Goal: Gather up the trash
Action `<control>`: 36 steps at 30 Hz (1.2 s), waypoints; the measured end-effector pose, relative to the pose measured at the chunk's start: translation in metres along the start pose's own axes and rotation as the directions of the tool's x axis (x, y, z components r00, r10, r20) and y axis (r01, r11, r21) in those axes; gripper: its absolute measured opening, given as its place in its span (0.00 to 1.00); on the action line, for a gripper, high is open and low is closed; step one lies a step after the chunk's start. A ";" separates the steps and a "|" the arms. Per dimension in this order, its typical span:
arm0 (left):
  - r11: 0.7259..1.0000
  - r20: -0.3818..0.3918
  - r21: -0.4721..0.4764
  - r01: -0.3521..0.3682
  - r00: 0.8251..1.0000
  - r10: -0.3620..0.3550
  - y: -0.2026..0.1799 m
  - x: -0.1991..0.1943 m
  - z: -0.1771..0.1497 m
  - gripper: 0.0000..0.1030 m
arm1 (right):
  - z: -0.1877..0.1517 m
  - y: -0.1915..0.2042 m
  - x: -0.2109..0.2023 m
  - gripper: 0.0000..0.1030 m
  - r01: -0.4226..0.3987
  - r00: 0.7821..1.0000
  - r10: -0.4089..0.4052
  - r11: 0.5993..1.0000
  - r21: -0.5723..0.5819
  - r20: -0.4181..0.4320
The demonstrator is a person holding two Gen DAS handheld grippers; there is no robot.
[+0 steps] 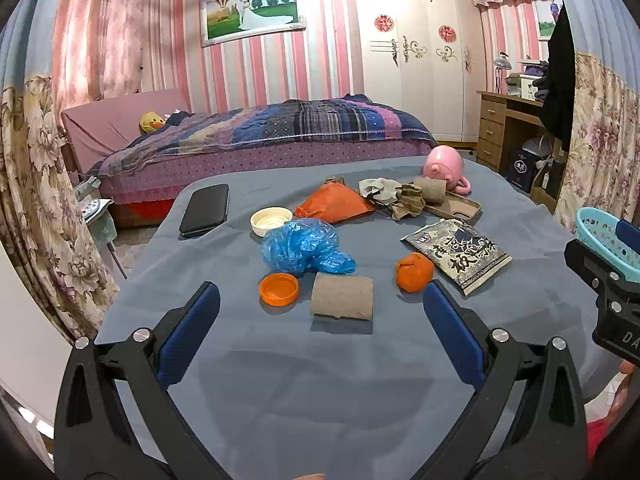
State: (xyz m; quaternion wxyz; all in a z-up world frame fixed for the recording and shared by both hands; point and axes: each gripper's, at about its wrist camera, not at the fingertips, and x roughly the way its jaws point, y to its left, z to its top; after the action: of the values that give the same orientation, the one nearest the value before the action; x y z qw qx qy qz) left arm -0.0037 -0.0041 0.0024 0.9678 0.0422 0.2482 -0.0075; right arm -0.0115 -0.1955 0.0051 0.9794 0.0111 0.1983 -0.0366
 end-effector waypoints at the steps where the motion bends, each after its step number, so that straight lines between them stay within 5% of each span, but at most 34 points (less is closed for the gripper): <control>1: 1.000 -0.001 -0.001 0.001 1.000 -0.001 0.000 0.000 0.000 0.95 | 0.000 0.000 0.000 0.96 0.001 1.000 -0.001 1.000 -0.001 0.000; 36: 1.000 -0.003 -0.003 -0.001 1.000 0.001 -0.001 -0.001 0.001 0.95 | 0.000 -0.003 0.001 0.96 0.006 1.000 -0.006 1.000 0.003 -0.003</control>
State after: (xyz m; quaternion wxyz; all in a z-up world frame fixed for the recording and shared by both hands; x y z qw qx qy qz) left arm -0.0040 -0.0053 0.0032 0.9675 0.0410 0.2495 -0.0064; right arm -0.0112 -0.1989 0.0045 0.9790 0.0119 0.1996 -0.0397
